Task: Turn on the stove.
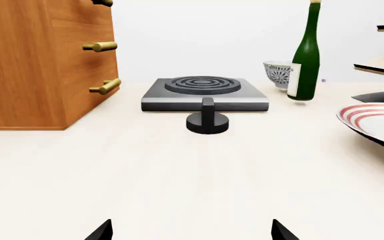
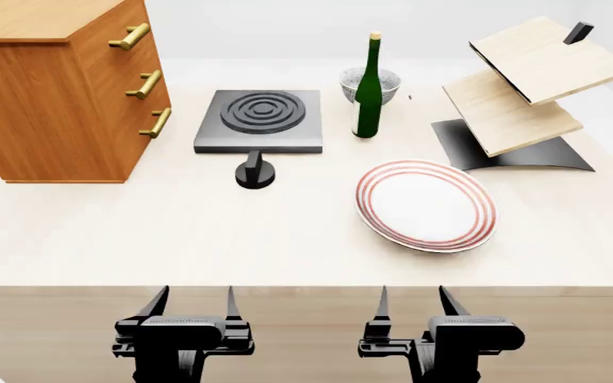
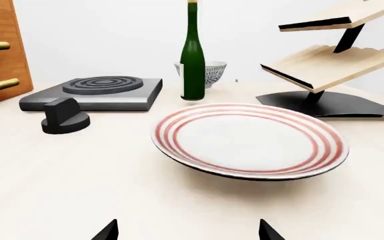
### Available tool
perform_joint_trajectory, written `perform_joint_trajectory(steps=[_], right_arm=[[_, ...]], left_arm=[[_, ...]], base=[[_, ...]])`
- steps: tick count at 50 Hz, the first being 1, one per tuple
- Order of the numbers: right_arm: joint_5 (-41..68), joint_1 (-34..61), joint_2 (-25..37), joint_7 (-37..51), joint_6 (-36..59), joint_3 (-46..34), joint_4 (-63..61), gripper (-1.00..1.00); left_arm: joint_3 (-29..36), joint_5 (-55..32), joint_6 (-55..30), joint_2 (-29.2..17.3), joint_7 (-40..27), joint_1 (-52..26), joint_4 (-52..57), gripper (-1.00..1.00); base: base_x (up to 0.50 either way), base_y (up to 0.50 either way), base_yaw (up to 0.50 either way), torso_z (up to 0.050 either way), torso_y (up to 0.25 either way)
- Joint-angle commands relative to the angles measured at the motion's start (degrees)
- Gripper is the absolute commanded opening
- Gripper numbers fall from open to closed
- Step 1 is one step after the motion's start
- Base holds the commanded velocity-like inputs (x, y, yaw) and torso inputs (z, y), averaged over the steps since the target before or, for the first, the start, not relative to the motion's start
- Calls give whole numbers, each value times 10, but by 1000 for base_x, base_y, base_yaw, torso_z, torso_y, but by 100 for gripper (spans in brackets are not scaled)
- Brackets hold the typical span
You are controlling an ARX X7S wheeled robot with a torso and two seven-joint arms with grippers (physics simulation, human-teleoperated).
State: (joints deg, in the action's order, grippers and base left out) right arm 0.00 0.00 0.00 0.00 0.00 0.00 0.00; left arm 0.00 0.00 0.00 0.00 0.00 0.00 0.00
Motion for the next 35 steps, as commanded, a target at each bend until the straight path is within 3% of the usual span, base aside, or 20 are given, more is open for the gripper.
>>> perform_joint_trajectory(steps=[1,9,13,15,17,19,25,30,35], right_arm=[[31,1,31,38,-2,-38,1,100],[52,8,41,23,10,-53,11,100],[30,21,38,63,51,-50,15,100],[42,36,39,79,120,-36,-11,100],[60,34,49,74,198,-32,-92,100],[77,33,58,68,250,-30,-157,100],[144,104,87,91,559,7,-413,100],[195,161,82,95,699,51,-522,100],[198,163,78,96,693,61,-510,100]], left_arm=[[13,-11,1,-11,-13,1,0,100],[19,-25,-76,-21,-45,-23,-21,100],[23,-17,-121,-25,-69,-38,-27,100],[30,-8,-150,-35,-72,-47,17,100],[20,-41,-255,-47,-53,-53,137,100],[18,-44,-301,-54,-56,-59,197,100],[-53,-145,-652,-61,-46,-161,427,100],[-101,-187,-788,-53,-43,-223,505,100],[-98,-187,-779,-55,-47,-227,497,100]], base=[[0,0,0,0,0],[0,0,0,0,0],[0,0,0,0,0],[0,0,0,0,0],[0,0,0,0,0],[0,0,0,0,0],[0,0,0,0,0],[0,0,0,0,0],[0,0,0,0,0]])
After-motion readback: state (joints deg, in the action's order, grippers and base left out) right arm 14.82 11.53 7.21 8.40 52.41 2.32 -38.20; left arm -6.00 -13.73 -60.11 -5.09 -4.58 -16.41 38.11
